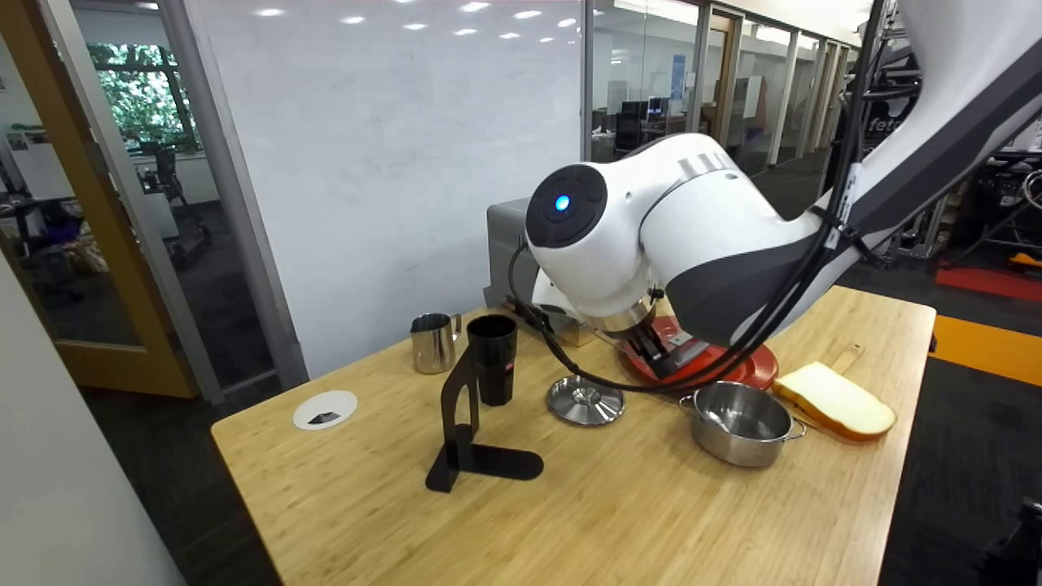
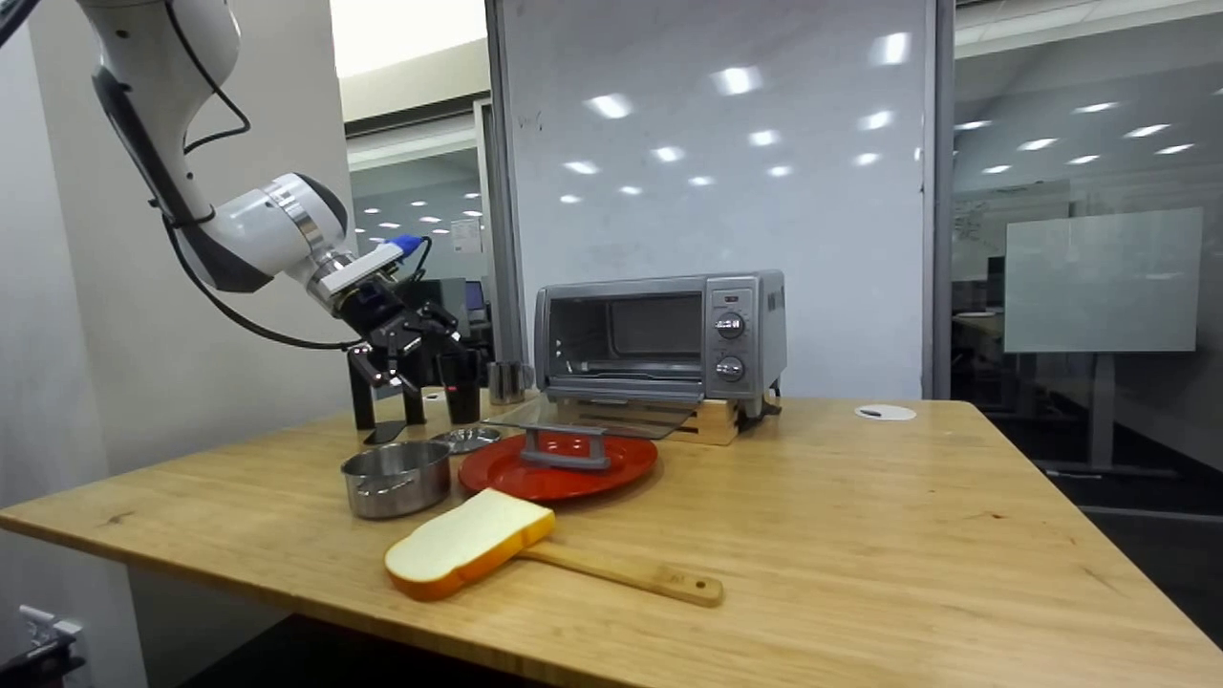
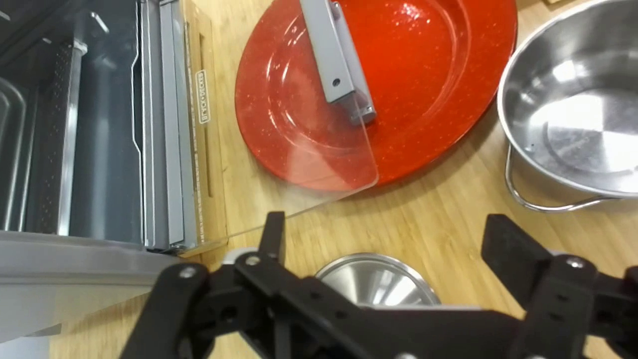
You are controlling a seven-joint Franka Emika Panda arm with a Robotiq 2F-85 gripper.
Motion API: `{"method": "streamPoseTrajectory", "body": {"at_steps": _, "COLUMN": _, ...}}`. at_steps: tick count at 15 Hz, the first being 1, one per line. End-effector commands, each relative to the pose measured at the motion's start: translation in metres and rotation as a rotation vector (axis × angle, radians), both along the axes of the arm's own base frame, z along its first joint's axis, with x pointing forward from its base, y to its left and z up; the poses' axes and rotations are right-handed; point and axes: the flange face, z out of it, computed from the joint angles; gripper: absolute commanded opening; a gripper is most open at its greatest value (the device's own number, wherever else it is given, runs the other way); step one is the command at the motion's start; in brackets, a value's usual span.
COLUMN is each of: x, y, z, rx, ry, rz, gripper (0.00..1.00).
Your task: Close the microwave
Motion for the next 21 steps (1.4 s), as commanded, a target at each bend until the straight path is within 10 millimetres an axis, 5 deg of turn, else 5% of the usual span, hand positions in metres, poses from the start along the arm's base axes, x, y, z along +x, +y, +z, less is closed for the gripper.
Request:
{"method": "streamPoseTrajectory", "body": {"at_steps": 1, "x": 0.003, "y": 0.001, "z": -0.029, "rx": -0.091, "ry": -0.03, "rz": 0.009, "gripper": 1.0}}
{"method": "streamPoseTrajectory", "body": {"at_steps": 7, "x": 0.016, "y": -0.011, "z": -0.07, "rx": -0.208, "ry": -0.21, "rz": 0.033, "gripper": 1.0}}
{"method": "streamPoseTrajectory", "body": {"at_steps": 21, "x": 0.037, "y": -0.012, "z": -0.095, "rx": -0.321, "ry": -0.476, "rz": -0.015, "gripper": 1.0}}
